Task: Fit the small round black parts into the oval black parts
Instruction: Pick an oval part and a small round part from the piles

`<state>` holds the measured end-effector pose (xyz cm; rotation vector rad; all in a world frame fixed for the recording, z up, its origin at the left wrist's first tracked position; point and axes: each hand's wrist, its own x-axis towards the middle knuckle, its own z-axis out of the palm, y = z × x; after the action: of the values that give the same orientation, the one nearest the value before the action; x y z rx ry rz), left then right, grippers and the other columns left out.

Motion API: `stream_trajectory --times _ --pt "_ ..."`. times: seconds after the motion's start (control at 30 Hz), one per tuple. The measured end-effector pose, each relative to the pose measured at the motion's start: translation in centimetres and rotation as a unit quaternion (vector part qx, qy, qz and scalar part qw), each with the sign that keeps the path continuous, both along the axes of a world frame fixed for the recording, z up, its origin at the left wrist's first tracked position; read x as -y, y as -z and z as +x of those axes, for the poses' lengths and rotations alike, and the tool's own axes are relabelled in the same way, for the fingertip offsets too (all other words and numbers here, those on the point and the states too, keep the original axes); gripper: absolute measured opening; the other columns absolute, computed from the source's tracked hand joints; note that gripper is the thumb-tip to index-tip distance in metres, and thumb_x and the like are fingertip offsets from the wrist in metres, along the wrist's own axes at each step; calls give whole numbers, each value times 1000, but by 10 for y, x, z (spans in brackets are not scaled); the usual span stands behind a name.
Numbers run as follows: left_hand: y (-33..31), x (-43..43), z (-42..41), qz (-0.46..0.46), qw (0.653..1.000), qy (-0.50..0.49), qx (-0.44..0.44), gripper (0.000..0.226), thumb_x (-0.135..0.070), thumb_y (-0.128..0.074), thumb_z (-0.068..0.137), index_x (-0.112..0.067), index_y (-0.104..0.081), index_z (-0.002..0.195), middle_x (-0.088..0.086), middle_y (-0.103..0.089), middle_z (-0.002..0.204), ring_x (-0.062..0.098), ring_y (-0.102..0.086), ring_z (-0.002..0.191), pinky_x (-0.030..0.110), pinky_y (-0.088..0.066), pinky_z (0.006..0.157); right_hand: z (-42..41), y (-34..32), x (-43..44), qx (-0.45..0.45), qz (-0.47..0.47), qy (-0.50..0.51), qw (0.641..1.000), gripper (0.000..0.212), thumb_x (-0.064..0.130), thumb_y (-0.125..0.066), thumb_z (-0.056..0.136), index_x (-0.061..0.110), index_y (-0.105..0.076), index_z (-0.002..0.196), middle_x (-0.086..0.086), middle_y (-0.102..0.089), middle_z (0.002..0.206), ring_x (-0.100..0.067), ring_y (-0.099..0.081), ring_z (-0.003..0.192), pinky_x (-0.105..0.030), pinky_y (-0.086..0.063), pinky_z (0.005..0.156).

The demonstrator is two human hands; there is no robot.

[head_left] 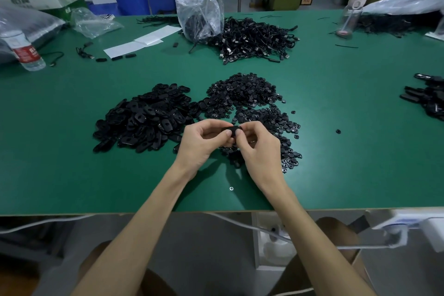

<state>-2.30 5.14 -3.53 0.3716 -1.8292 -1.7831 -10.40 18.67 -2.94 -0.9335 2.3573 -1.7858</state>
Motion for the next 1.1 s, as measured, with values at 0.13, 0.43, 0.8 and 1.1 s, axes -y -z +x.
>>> stream_trajectory --times 0.13,0.43,0.8,1.1 --pt "0 0 0 2 1000 5 -5 15 -2 -77 90 -9 -78 103 10 -80 91 20 -78 79 25 -61 76 0 0 0 11 -11 0 1000 2 19 -66 98 17 -67 97 8 -71 80 -4 -65 75 -10 -46 65" --pt "-2 -1 0 11 1000 11 -10 18 -2 -77 90 -4 -77 108 11 -80 91 19 -78 81 25 -61 77 -2 2 -1 20 -29 4 999 5 21 -72 94 17 -69 93 8 -71 78 -6 -67 75 -13 -50 66" --pt "-3 -5 0 -53 999 -4 -3 17 3 -74 92 -5 -77 106 7 -81 92 19 -78 81 23 -61 76 -1 2 -1 -1 -22 -1 1000 6 21 -73 93 22 -68 90 11 -69 74 -4 -65 73 -9 -45 63" --pt "0 -9 -2 -156 986 -56 26 19 3 -71 91 -10 -80 102 4 -79 93 28 -75 84 36 -63 80 -1 4 1 -37 -1 1 999 12 21 -74 91 23 -64 84 12 -66 73 -5 -61 72 -14 -45 62"
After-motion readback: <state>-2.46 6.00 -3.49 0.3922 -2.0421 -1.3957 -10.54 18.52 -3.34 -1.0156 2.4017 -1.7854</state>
